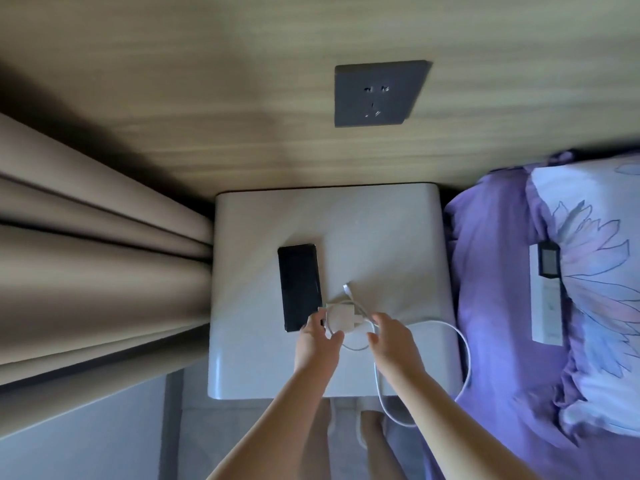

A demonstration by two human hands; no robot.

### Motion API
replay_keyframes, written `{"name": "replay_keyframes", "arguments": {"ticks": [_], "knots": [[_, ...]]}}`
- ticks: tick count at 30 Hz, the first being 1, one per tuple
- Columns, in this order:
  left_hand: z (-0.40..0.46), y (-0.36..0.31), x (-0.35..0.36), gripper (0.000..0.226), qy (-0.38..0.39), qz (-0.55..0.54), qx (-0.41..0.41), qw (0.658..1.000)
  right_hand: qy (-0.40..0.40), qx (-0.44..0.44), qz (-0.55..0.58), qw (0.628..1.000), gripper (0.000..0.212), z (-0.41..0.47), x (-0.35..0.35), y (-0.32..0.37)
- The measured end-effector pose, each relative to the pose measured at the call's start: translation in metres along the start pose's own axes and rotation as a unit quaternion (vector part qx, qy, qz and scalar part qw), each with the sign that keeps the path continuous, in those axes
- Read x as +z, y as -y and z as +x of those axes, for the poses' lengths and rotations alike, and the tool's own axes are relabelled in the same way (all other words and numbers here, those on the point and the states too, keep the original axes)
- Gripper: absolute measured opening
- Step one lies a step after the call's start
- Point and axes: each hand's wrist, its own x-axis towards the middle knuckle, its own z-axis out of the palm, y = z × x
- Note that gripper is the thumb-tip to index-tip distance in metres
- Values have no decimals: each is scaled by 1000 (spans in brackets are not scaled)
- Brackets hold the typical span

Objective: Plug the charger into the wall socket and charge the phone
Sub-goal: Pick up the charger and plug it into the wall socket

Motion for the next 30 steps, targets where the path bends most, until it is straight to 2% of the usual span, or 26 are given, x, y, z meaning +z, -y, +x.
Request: {"name": "replay_keyframes", "arguments": {"ticks": [6, 9, 12, 14, 18, 20, 24, 27, 30], "knots": [[-1, -2, -1, 38, -11, -49, -13, 999, -21, 58, 67, 996, 24, -3, -1, -3], [-6, -5, -4, 41, 4, -70, -22, 997, -23, 39, 77, 996, 25, -10, -4, 1], [-13, -10, -6, 28, 12, -127, -25, 992, -44, 22, 139, 989, 22, -22, -11, 7], [-18, -16, -10, 12, 1, -168, -13, 986, -59, 14, 199, 978, 19, -33, -18, 10], [-23, -28, -20, 18, -30, -166, 3, 986, -51, 33, 369, 927, 17, -55, -34, 14], [-27, -36, -24, 21, -34, -169, 1, 985, -51, 17, 413, 909, 21, -62, -41, 14], [-35, -54, -28, 38, -46, -162, 15, 986, -68, -5, 450, 890, 16, -69, -56, 16], [-39, -71, -33, 33, -40, -243, 24, 969, -56, -40, 427, 901, 17, -72, -71, 16], [-36, -80, -41, 28, -47, -291, -18, 956, -47, -86, 410, 907, 18, -76, -85, 15]]}}
